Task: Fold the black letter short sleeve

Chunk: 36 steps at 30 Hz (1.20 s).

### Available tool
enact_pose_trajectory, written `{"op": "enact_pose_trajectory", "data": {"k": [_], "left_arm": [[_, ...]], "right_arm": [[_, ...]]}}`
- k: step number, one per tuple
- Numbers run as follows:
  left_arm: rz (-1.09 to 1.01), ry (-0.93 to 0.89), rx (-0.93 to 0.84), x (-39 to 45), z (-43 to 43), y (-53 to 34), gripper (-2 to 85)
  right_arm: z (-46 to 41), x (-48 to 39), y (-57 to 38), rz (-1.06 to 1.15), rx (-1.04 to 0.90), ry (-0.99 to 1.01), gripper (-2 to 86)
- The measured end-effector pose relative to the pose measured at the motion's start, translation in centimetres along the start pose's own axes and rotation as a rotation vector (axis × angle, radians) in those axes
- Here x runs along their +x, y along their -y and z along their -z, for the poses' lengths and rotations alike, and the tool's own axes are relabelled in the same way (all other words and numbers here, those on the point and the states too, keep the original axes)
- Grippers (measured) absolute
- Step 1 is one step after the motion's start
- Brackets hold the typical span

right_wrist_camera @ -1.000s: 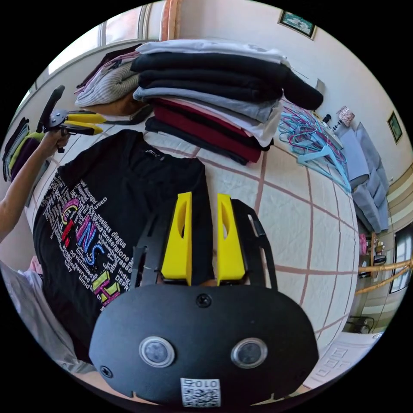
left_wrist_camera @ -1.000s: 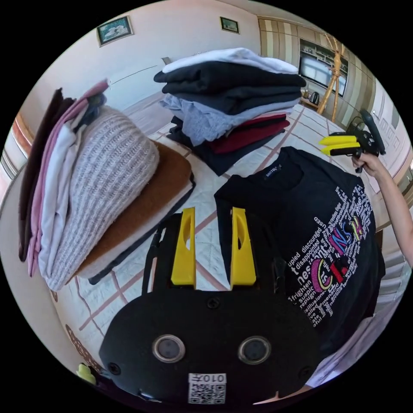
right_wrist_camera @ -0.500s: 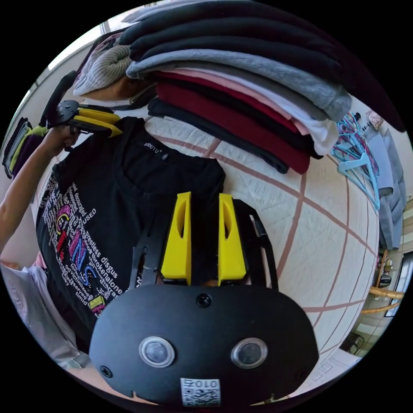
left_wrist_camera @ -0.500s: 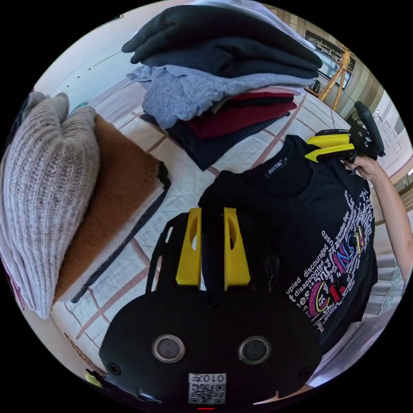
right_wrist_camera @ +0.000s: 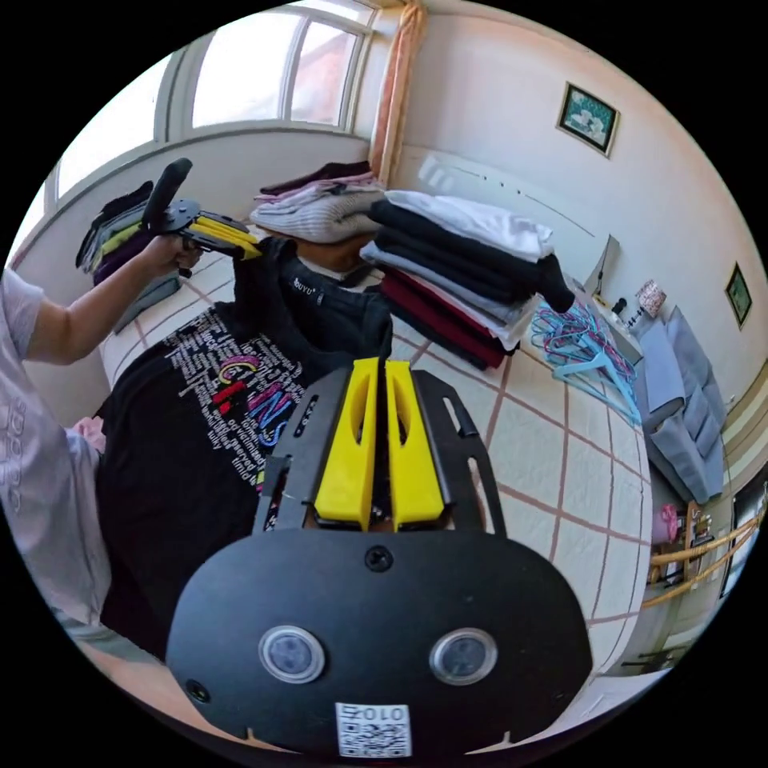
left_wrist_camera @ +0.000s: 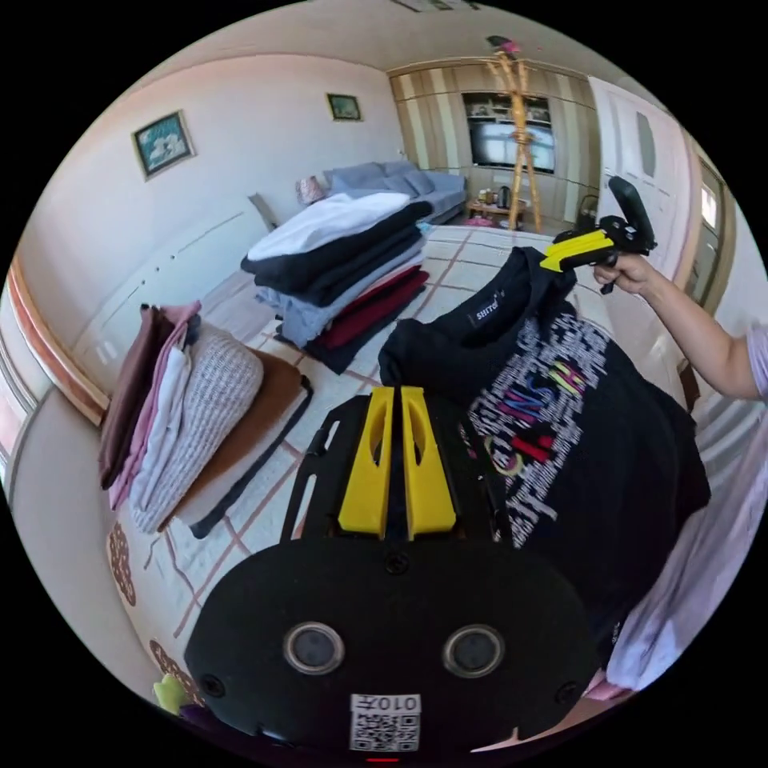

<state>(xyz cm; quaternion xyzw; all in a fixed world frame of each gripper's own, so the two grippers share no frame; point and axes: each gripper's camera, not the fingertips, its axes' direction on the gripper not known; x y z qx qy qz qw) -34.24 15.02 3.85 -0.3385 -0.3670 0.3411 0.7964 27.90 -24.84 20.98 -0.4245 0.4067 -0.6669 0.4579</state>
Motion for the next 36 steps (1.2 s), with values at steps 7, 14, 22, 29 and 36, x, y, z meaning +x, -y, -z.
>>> {"op": "enact_pose_trajectory", "data": {"k": [7, 14, 22, 29, 36], "left_arm": [[-0.149, -0.084, -0.099, 13.3, 6.0, -8.4, -0.2], [-0.25, 0.069, -0.194, 20.9, 6.8, -10.8, 0.0], [-0.292, 0.056, -0.207, 22.2, 9.5, -10.7, 2.0], [-0.142, -0.09, -0.177, 19.2, 14.7, -11.1, 5.2], [-0.085, -0.114, -0.175, 17.1, 12.5, -7.3, 6.3]], "right_arm": [[1.5, -12.6, -13.6, 0.028, -0.102, 0.071, 3.6], [-0.2, -15.9, -16.0, -0.009, -0.158, 0.055, 3.5], [-0.4, -18.4, -17.8, -0.017, -0.228, 0.061, 2.6], [3.3, -18.3, -19.2, -0.121, -0.126, 0.098, 1.8], [-0.6, -20.9, -15.7, -0.058, -0.143, 0.082, 1.5]]}}
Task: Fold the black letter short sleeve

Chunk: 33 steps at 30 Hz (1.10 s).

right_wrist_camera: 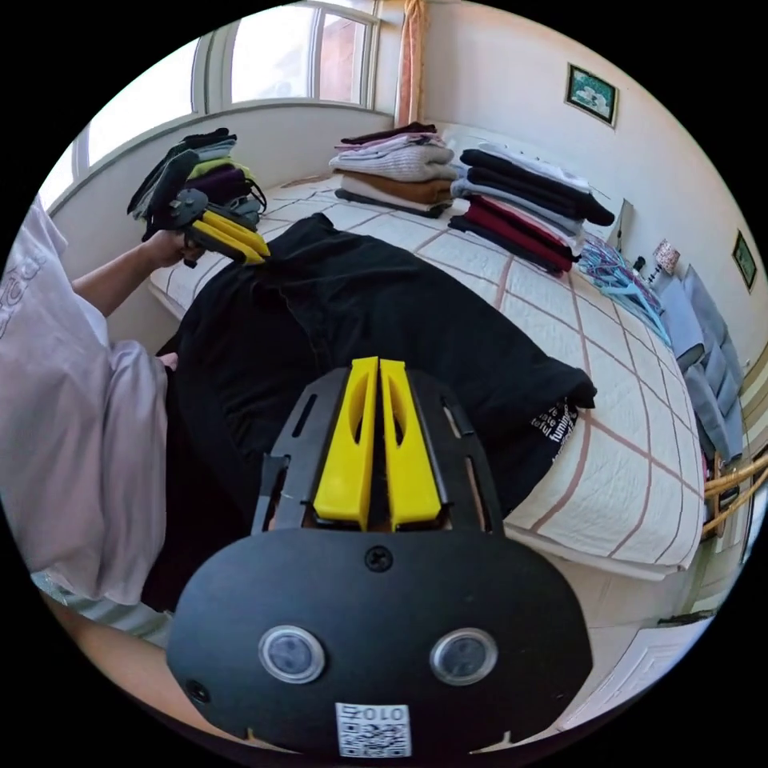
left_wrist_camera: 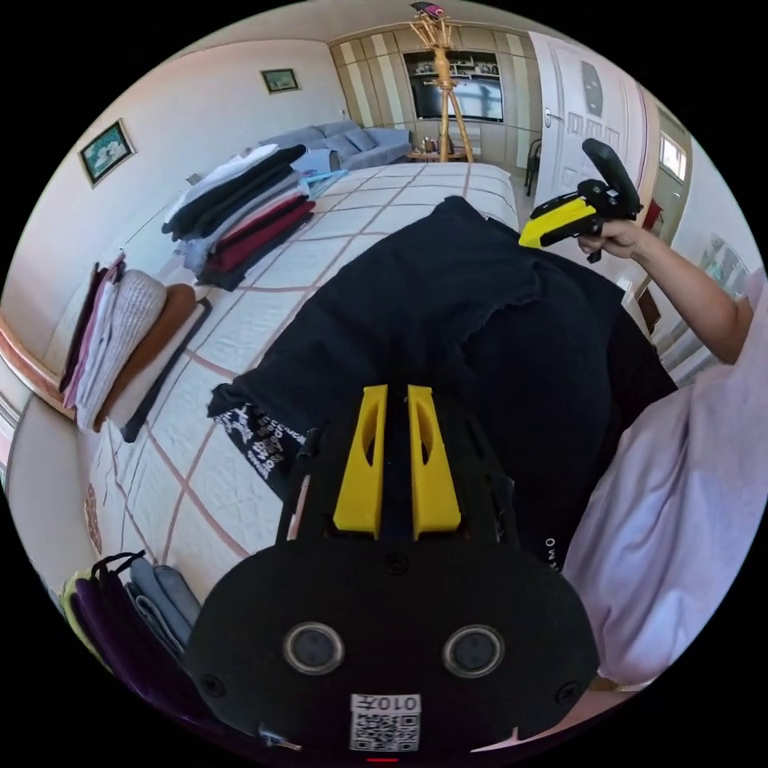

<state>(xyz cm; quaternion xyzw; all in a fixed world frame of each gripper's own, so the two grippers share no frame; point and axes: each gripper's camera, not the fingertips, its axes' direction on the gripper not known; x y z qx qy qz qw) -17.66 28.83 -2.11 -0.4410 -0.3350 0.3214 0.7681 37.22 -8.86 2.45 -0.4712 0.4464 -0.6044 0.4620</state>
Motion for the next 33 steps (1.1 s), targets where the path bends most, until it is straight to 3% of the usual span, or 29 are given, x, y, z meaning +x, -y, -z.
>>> {"op": "enact_pose_trajectory", "data": {"k": [2, 6, 10, 15, 19, 23, 28, 33], "left_arm": [[-0.017, -0.046, -0.079, -0.1, -2.0, 0.2, 6.4], [0.005, -0.035, -0.02, -1.1, -1.1, -0.7, 6.8], [0.008, -0.092, -0.024, -3.4, 1.2, -0.1, 7.3], [0.205, 0.042, 0.054, -12.0, 5.5, 0.1, 7.8], [0.387, -0.009, 0.03, -20.0, 5.6, 0.7, 8.0], [0.558, -0.195, 0.002, -27.0, 3.8, 2.1, 7.9], [0.651, -0.293, -0.064, -30.1, 2.2, 3.1, 6.6], [0.7, -0.328, -0.061, -32.5, 2.7, 3.0, 2.9]], "right_arm": [[-2.1, -0.5, 0.3, 0.015, -0.064, -0.005, 1.6], [-6.3, -0.9, -0.2, 0.051, -0.241, -0.016, 1.7], [-6.1, -0.4, 0.0, 0.063, -0.237, -0.001, 1.7], [-4.6, 1.3, -0.1, 0.051, -0.186, 0.021, 2.4], [-2.6, 5.1, -0.2, -0.123, -0.056, -0.079, 6.7], [-2.4, 10.7, -0.3, -0.373, -0.052, -0.106, 9.6], [-4.3, 17.7, -1.1, -0.645, -0.039, 0.011, 10.2], [-8.7, 21.3, -1.6, -0.745, -0.081, 0.145, 8.8]]}}
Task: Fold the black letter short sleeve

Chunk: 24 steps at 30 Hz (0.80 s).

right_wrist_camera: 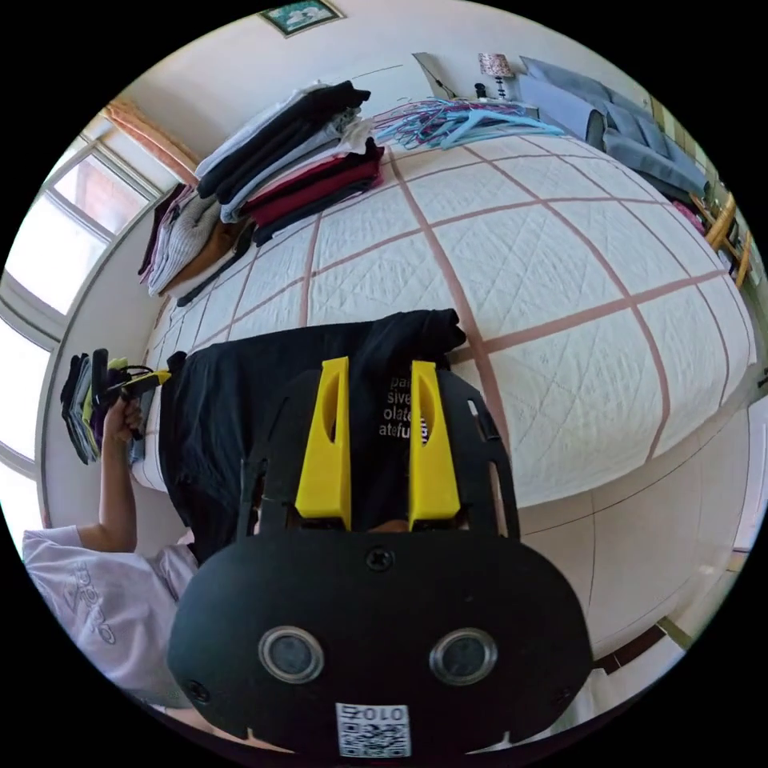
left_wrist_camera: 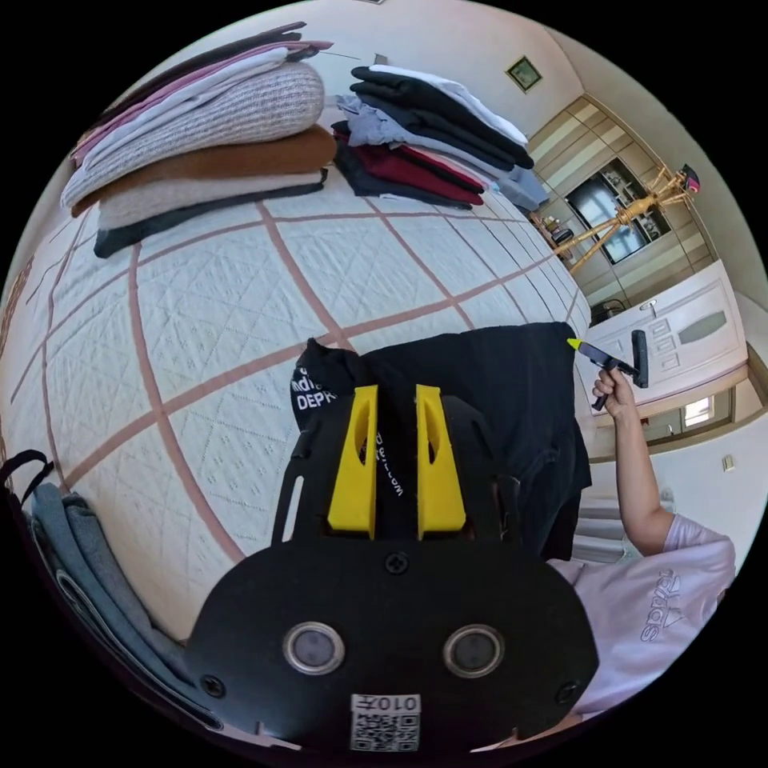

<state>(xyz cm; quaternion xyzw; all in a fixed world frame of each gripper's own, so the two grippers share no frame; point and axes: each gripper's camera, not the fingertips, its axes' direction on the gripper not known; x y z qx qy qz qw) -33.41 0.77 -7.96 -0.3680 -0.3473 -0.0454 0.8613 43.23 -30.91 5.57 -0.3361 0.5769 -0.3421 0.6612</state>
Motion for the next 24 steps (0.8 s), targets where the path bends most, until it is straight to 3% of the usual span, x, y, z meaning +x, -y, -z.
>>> {"op": "enact_pose_trajectory", "data": {"k": [6, 10, 15, 18, 24], "left_arm": [[0.047, -0.126, 0.072, -3.0, 1.7, 1.1, 0.3], [0.087, -0.124, 0.204, -4.6, 4.5, 1.3, 0.1], [0.112, -0.009, 0.219, -3.1, 3.7, 1.8, 0.6], [0.161, -0.053, 0.2, -3.1, 3.1, 1.3, 1.7], [0.068, 0.037, 0.191, 0.9, 7.7, -3.3, 3.7]], "right_arm": [[-1.6, 1.2, 1.9, 0.024, -0.019, 0.054, 4.4], [-0.9, 1.1, 3.0, 0.091, 0.086, 0.006, 4.1], [-4.4, 1.8, 4.8, 0.082, 0.057, -0.048, 4.4], [-6.2, 2.2, 5.3, 0.076, 0.05, -0.048, 5.3], [-2.3, 3.0, 2.5, 0.035, 0.123, 0.067, 7.9]]}}
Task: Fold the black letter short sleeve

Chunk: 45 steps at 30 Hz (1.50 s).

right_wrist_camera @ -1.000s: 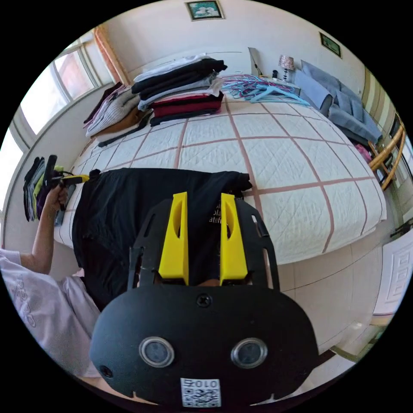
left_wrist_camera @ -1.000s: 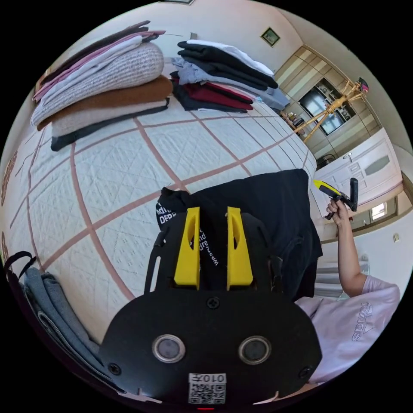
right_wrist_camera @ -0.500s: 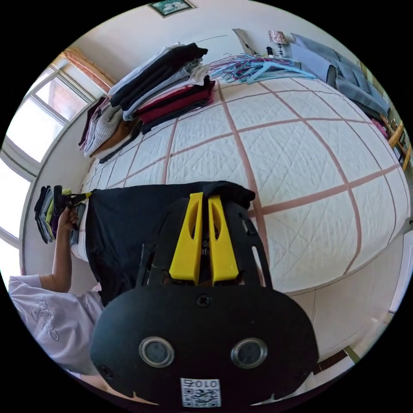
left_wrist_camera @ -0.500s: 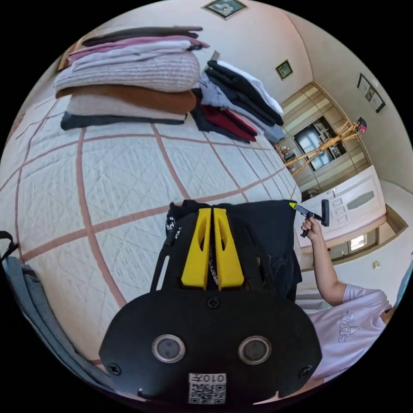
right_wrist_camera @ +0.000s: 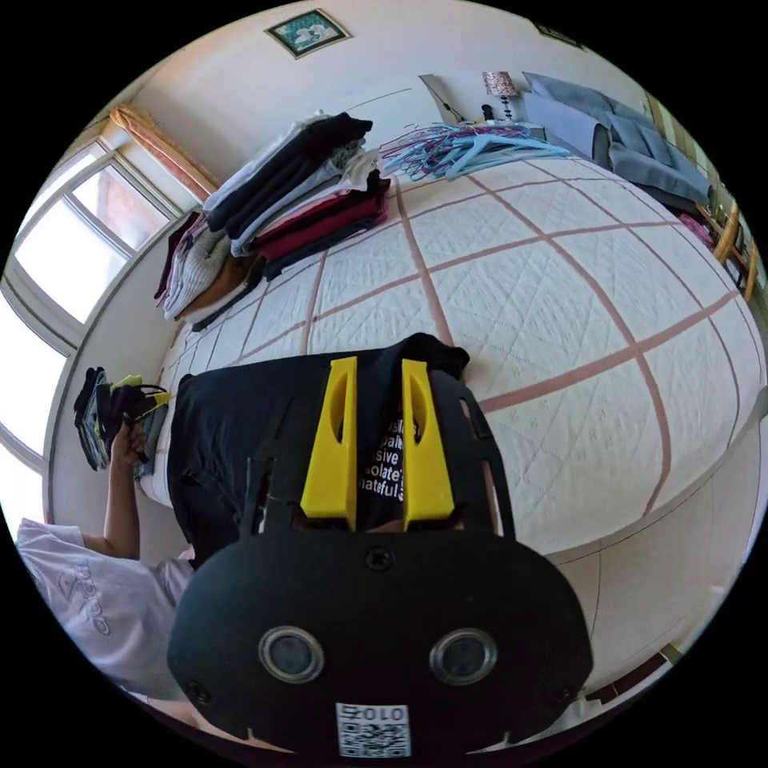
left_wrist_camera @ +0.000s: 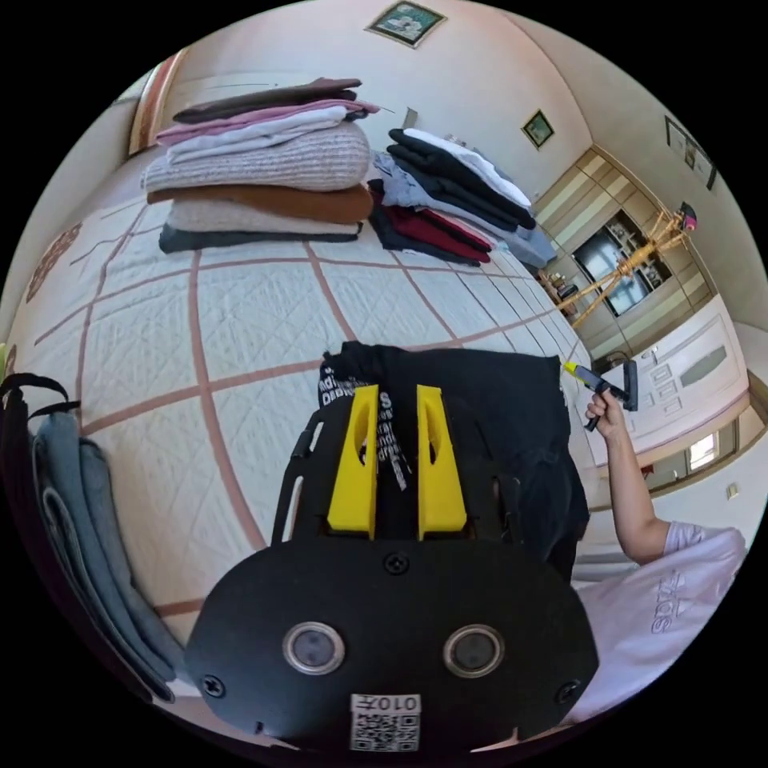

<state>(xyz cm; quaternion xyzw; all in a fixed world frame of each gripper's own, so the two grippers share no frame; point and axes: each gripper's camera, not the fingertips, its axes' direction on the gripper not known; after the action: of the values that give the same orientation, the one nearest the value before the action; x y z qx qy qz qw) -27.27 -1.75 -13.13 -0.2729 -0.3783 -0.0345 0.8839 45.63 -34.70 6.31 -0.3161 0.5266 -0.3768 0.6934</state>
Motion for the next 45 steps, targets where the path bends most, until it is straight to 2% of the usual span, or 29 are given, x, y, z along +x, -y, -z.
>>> {"op": "enact_pose_trajectory", "data": {"k": [3, 8, 11, 13, 16, 22, 24, 28, 30, 33, 39, 43, 45], "left_arm": [[-0.091, -0.02, -0.078, 2.8, 0.3, -3.2, 4.1], [-0.25, 0.009, -0.078, 8.1, -0.6, -6.7, 4.1], [-0.371, -0.023, -0.087, 11.0, -1.9, -7.0, 3.5], [-0.411, -0.005, -0.154, 12.0, -3.5, -7.1, 3.2], [-0.458, 0.026, -0.283, 12.5, -6.2, -7.8, 3.3], [-0.546, 0.069, -0.218, 13.1, -3.5, -10.4, 5.8], [-0.606, 0.14, -0.176, 13.0, -0.9, -12.6, 6.7], [-0.431, 0.184, -0.217, 9.5, 2.3, -15.7, 7.9], [-0.236, 0.097, -0.247, 6.1, 4.0, -18.1, 8.5], [-0.057, 0.022, -0.247, 2.9, 5.4, -21.5, 9.3], [0.031, -0.019, -0.313, -0.1, 4.4, -25.0, 11.4], [0.046, -0.029, -0.36, -1.8, 3.4, -25.1, 11.8], [0.063, -0.1, -0.351, -3.0, 3.2, -25.0, 11.4]], "right_arm": [[0.8, -0.8, -3.4, -0.004, -0.043, 0.106, 9.0], [-1.6, -3.6, -7.4, -0.001, -0.148, 0.109, 8.8], [-3.8, -5.2, -8.0, -0.005, -0.176, 0.053, 6.1], [-4.9, -6.0, -7.7, 0.02, -0.19, -0.065, 4.5], [-5.6, -5.2, -7.0, 0.002, -0.186, -0.107, 4.0], [-5.0, -5.1, -7.1, 0.067, -0.148, -0.07, 5.7], [-3.3, -5.3, -8.3, 0.091, -0.112, -0.064, 6.9], [0.0, -4.5, -12.8, 0.067, -0.137, -0.078, 8.0], [0.9, -4.4, -15.3, 0.042, -0.163, -0.077, 8.6], [1.4, -5.0, -19.4, 0.006, -0.196, -0.094, 9.7], [-1.0, -5.6, -24.2, -0.084, -0.306, -0.143, 10.7], [-1.0, -5.0, -24.4, -0.123, -0.281, -0.131, 9.8], [-0.9, -4.8, -24.3, -0.122, -0.276, -0.131, 9.3]]}}
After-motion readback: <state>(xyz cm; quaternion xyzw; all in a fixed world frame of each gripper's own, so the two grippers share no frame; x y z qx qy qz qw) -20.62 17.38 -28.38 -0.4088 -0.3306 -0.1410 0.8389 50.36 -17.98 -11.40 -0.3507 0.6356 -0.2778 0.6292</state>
